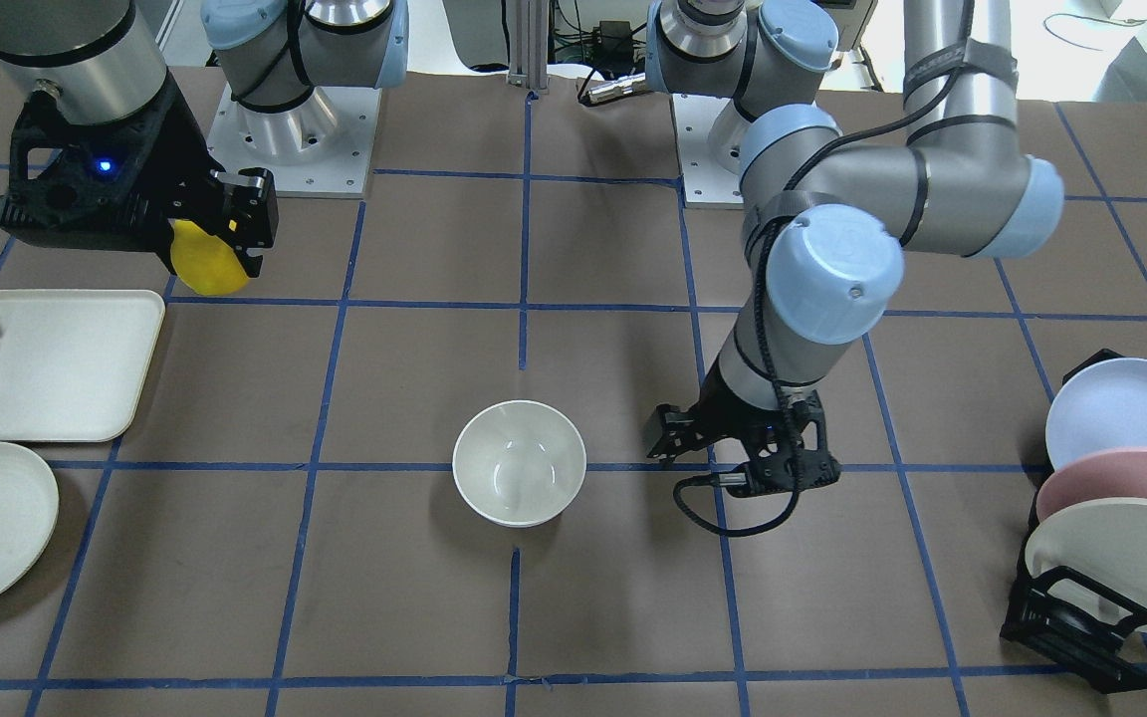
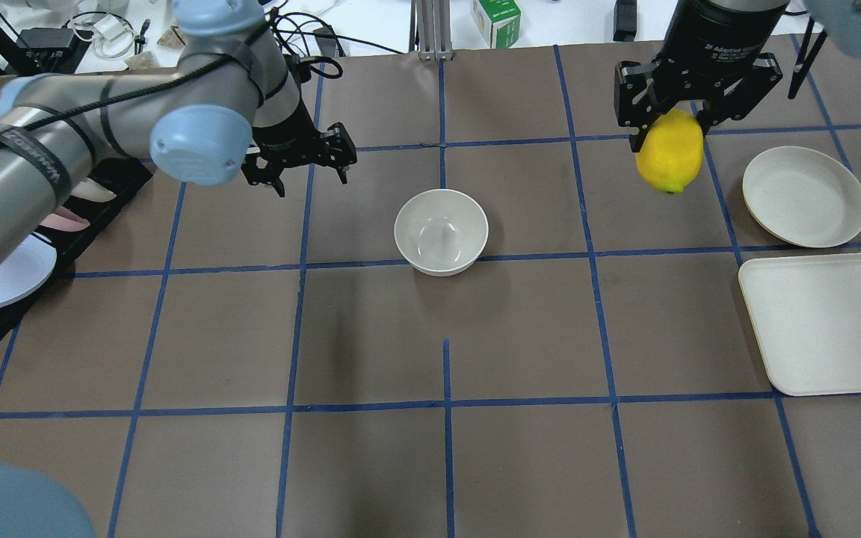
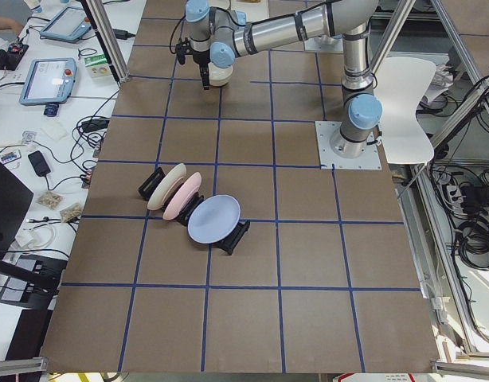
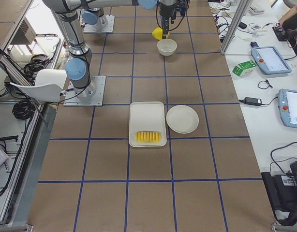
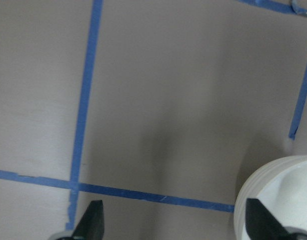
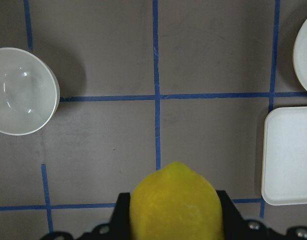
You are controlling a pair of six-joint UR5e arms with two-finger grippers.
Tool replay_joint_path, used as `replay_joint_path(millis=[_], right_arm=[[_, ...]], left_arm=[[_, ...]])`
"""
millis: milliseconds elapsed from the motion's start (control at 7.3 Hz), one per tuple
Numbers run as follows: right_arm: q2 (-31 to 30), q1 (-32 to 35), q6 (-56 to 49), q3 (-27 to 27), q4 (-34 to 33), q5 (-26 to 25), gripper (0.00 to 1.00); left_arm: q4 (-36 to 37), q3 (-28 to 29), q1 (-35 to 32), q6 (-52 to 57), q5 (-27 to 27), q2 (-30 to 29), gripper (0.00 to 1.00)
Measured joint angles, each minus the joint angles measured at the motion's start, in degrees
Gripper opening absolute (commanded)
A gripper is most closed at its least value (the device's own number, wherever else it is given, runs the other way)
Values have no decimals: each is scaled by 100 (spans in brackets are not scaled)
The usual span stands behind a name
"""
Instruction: Place bowl and put lemon in it
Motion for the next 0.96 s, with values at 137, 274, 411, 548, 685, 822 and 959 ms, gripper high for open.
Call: replay_joint_path(millis=[137,274,411,548,685,822,959], right_arm=[[141,176,403,-3,-213,195,3],[433,536,870,-8,-555,319,3],[828,972,1328,-22,-974,313,3],[1255,1367,1767,-29,-1430,233,3],[1661,1689,2040,-6,-1887,108,3],[2025,1887,2129,48,-2280,-20,3],[2334,1988,2126,172,-2719,-85,3]], left_arm=[[-437,148,183,385,182,217,100],[-767,218,286,628,435,466,100],[-1102,243,331,749,578,728,100],[-1430,246,345,797,635,964,100],[-1689,238,345,815,644,1169,100],[-1814,207,339,820,639,1318,100],[-1857,158,345,822,616,1411,100]])
